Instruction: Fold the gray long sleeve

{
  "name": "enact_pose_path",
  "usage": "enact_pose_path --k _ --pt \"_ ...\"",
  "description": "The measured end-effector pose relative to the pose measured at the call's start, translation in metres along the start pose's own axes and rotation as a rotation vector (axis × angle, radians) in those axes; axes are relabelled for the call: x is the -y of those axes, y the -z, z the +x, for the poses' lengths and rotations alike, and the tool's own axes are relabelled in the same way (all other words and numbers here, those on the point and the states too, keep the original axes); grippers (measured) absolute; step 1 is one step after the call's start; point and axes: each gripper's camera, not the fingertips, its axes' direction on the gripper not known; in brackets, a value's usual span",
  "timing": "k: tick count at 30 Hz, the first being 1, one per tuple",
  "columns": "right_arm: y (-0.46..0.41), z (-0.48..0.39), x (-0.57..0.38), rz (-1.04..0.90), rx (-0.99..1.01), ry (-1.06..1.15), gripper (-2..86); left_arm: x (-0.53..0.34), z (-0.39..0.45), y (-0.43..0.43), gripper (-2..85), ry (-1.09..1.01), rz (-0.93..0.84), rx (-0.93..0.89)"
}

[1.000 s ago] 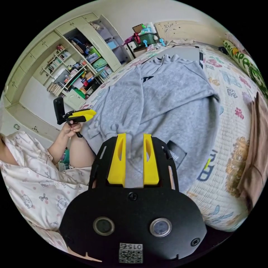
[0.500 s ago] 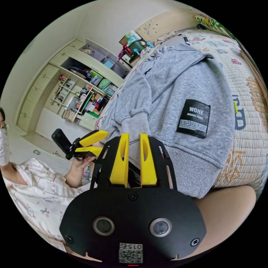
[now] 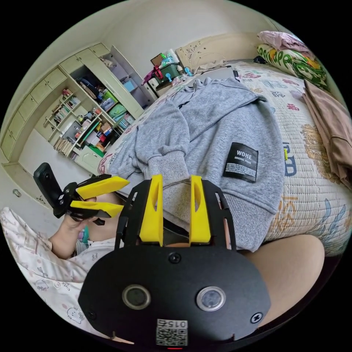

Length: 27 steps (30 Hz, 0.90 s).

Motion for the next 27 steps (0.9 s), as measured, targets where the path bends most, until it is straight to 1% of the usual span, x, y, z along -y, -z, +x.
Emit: enact_pose_path --k 2,5,12,19,27 --pt "-0.012 -0.004 0.005 -0.023 -0.049 0.018 10.1 0.008 0.008 -0.001 11.7 -0.003 -0.011 0.002" --pt "-0.023 -0.001 0.010 -0.040 -0.114 -0.017 7.2 0.016 0.016 -0.001 11.7 -0.003 -0.019 0.008" --pt "-0.040 0.025 0.012 -0.054 -0.071 -0.016 4.8 0.028 0.023 0.004 11.7 0.026 -0.031 0.014" --pt "-0.066 0.024 0.009 -0.082 -0.175 0.077 3.8 0.033 0.022 0.015 11.5 0.077 -0.024 0.021" --pt "-0.084 0.044 0.003 -0.065 -0.181 0.083 3.7 0.038 0.028 0.025 11.5 0.087 -0.015 0.028"
